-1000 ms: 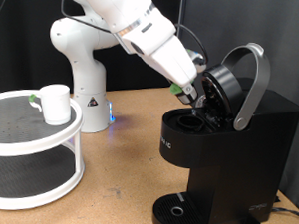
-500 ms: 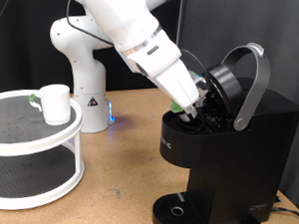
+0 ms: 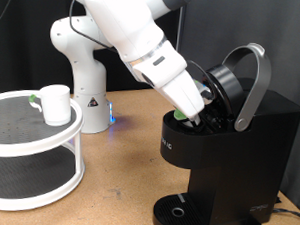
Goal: Make a cup of coffee with the keurig machine
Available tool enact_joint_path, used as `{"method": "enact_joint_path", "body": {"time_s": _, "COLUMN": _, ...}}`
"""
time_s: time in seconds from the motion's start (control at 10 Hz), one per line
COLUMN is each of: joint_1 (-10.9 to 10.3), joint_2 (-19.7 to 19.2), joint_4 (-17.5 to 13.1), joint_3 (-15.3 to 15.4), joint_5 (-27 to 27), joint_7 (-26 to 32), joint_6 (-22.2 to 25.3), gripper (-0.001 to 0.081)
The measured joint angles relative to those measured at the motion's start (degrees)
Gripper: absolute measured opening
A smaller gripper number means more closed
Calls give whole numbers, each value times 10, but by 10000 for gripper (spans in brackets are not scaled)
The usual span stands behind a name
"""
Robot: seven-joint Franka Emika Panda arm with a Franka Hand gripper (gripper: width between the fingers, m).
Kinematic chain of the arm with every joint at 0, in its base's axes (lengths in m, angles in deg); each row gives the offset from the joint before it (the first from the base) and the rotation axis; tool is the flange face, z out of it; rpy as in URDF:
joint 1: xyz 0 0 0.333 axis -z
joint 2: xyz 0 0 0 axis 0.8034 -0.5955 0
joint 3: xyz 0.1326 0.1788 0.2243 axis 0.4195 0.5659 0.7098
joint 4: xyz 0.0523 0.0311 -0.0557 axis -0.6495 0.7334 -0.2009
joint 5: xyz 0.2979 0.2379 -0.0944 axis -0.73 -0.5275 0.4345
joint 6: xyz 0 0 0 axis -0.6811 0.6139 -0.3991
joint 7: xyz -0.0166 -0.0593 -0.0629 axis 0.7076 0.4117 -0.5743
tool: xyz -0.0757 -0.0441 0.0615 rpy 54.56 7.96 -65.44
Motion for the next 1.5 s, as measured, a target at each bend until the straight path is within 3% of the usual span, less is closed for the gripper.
{"method": "enact_joint_path", "body": {"time_s": 0.6, "joint_1": 0, "joint_2": -4, "joint_4": 0, "joint_3": 7, "joint_5": 1, "joint_7": -1, "joint_6": 0, "gripper": 484}}
{"method": "enact_joint_path", "body": {"time_s": 0.7, "joint_1": 0, "joint_2": -4, "joint_4": 0, "joint_3": 7, "joint_5": -1, "joint_7": -1, "joint_6": 0, "gripper": 653}}
{"method": "enact_joint_path", "body": {"time_s": 0.8, "joint_1": 0, "joint_2": -4, "joint_4": 0, "joint_3": 7, "joint_5": -4, "joint_7": 0, "joint_6": 0, "gripper": 653}}
{"method": "enact_joint_path", "body": {"time_s": 0.9, "joint_1": 0, "joint_2": -4, "joint_4": 0, "joint_3": 7, "joint_5": -7, "joint_7": 0, "joint_6": 0, "gripper": 774}}
{"method": "enact_joint_path", "body": {"time_s": 1.5, "joint_1": 1, "joint_2": -13, "joint_4": -16, "joint_3": 5, "joint_5": -23, "joint_7": -27, "joint_6": -4, "gripper": 803}}
